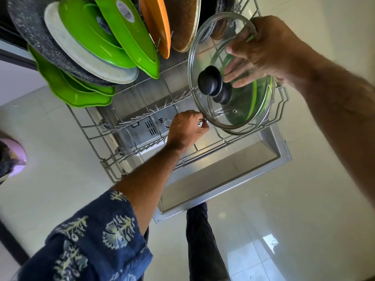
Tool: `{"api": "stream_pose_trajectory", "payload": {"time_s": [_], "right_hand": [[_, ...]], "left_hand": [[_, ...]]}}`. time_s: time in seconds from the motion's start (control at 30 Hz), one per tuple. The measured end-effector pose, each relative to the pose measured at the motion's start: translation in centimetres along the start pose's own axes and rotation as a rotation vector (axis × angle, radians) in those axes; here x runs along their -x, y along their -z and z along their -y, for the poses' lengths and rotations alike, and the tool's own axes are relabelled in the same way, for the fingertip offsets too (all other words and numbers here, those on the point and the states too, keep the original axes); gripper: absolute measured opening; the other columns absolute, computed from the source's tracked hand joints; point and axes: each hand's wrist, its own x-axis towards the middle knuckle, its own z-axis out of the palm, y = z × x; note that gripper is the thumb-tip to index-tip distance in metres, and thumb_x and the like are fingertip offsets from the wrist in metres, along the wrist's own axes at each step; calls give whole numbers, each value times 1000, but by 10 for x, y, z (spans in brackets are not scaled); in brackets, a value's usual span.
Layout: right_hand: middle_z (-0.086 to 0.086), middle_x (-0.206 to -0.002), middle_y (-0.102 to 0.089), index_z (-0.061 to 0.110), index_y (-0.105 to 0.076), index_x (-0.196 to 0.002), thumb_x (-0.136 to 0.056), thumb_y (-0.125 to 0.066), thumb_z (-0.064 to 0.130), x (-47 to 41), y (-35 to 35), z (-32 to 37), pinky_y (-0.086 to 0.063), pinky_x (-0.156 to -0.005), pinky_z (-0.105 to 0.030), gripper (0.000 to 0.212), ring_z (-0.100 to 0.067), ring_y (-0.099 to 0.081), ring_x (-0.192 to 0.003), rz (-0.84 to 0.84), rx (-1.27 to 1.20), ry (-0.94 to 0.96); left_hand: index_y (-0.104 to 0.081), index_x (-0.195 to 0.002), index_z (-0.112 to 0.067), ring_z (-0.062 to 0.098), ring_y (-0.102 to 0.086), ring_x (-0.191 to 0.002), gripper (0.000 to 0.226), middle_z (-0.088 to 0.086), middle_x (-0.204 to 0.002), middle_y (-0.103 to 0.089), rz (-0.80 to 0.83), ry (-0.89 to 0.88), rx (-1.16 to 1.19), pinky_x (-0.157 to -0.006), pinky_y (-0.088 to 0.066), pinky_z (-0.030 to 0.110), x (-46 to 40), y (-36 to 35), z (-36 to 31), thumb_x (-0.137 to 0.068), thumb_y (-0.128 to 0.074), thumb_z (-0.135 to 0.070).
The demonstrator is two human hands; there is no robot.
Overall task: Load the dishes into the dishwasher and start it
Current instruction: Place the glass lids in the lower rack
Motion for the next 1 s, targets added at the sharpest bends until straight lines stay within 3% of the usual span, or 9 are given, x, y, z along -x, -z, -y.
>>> {"api": "stream_pose_trajectory", "payload": {"time_s": [0.13,0.3,0.4,0.53,0.63,0.77,1.0], "right_hand": [[-26,-91,-69,-1,-55,-108,-100,-58,13,9,-5,-9,-63,-62,-39,17,-26,-76,-76,-36,-83,-24],[-19,-97,-68,10,-43,-128,-101,-54,16,28,-25,-34,-63,-62,-38,29,-21,-75,-76,-130,-63,7],[-13,-98,-67,12,-37,-134,-101,-53,16,31,-45,-51,-62,-59,-33,37,-16,-73,-71,-234,81,95],[-10,-100,-68,14,-41,-133,-97,-60,24,21,-58,-53,-61,-68,-39,41,-20,-70,-78,-360,279,90],[-14,-114,-63,9,-48,-133,-94,-64,35,19,-55,-45,-51,-79,-33,50,-25,-61,-97,-416,707,60],[-16,-127,-47,8,-61,-126,-84,-66,54,24,-38,-31,-45,-90,-48,62,-36,-45,-114,-440,1227,112],[-12,-118,-47,15,-59,-127,-85,-59,62,27,-30,-45,-37,-92,-51,63,-34,-43,-109,-447,1237,202]], "left_hand": [[-77,-103,-7,9,-73,-83,24,3,-99,-78,29,9,56,-81,-61,28,0,0,1,-85,-76,-22],[-77,-95,-6,10,-60,-65,21,6,-85,-76,94,-81,-152,-87,-55,39,-3,13,12,-89,-71,-25],[-76,-88,-10,16,-58,-68,28,5,-79,-73,116,-197,-361,-93,-48,41,-4,26,19,-91,-67,-37],[-68,-113,-14,23,-64,-103,44,6,-109,-71,28,-190,-325,-98,-45,42,0,35,19,-82,-76,-44],[-53,-131,-11,26,-59,-114,64,9,-125,-62,20,-175,-264,-98,-46,43,4,33,17,-81,-78,-42],[-44,-139,-10,26,-58,-120,71,8,-134,-57,34,-131,-207,-97,-50,46,8,30,13,-82,-77,-37],[-37,-145,-11,26,-53,-128,78,9,-140,-54,126,-101,-202,-102,-46,51,9,34,8,-82,-78,-32]]}}
